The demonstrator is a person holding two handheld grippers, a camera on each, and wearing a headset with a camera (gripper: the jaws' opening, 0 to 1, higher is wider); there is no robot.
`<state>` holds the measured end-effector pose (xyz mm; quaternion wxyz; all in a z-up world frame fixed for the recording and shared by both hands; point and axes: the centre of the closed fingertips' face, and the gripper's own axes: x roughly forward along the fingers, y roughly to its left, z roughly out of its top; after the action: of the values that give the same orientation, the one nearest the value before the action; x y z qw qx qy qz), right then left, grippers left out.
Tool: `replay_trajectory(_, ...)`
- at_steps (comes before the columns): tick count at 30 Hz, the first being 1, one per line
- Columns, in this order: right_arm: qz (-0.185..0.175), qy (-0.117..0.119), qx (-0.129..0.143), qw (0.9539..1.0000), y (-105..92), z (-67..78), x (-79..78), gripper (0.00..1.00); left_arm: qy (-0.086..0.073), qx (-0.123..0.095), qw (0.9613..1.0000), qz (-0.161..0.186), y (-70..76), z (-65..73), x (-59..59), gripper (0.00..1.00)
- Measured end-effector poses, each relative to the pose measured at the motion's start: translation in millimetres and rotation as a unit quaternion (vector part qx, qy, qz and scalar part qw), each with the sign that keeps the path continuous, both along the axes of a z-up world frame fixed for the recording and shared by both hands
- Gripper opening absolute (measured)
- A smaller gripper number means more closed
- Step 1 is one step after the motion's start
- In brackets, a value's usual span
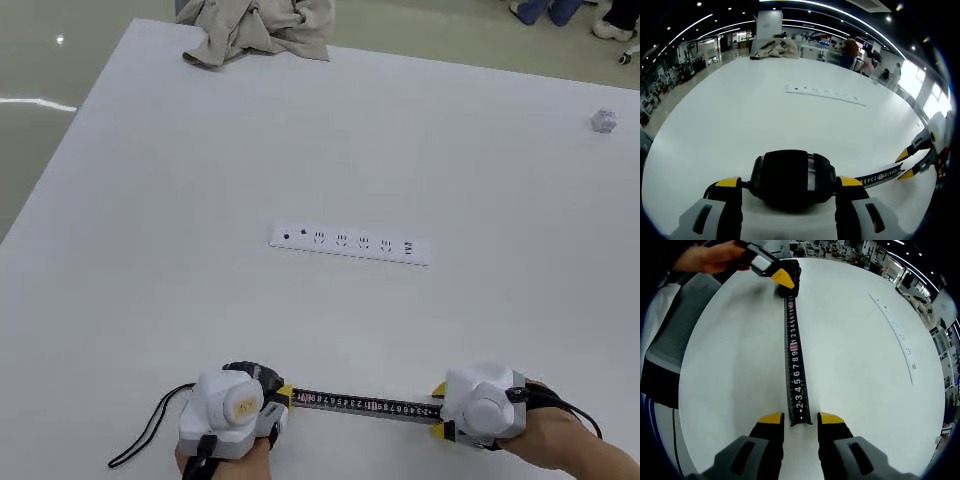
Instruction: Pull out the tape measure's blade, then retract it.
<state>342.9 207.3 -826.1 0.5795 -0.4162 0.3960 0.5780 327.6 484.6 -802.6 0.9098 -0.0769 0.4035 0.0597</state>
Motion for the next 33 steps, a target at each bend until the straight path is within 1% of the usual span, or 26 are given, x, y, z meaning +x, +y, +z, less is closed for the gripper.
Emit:
replay_trajectory(6,0.013,0.011,-0.009,0.9998,-1.7,-1.7,-1.7,0.23,-0.001,-0.005,1.0000,0.004,-1.1,1.4,-0.8,0.72)
replay_trajectory(16,0.028,0.022,-0.015,0.9993,-3.8,-1.3,-3.1,0.22,-0.011,-0.010,0.9999,0.006,-1.6,3.2,-1.6,0.69)
replay_trajectory(18,0.033,0.022,-0.017,0.9991,-3.8,-1.3,-3.6,0.22,-0.017,-0.010,0.9998,0.007,-2.3,6.0,-1.9,0.68)
replay_trajectory(25,0.040,0.025,-0.017,0.9988,-4.1,-0.9,-4.8,0.21,-0.023,-0.016,0.9995,0.011,-1.8,5.8,-2.6,0.67)
replay_trajectory(33,0.045,0.024,-0.018,0.9985,-4.6,-1.9,-2.6,0.16,-0.031,-0.020,0.9992,0.012,-2.9,6.5,-1.1,0.65)
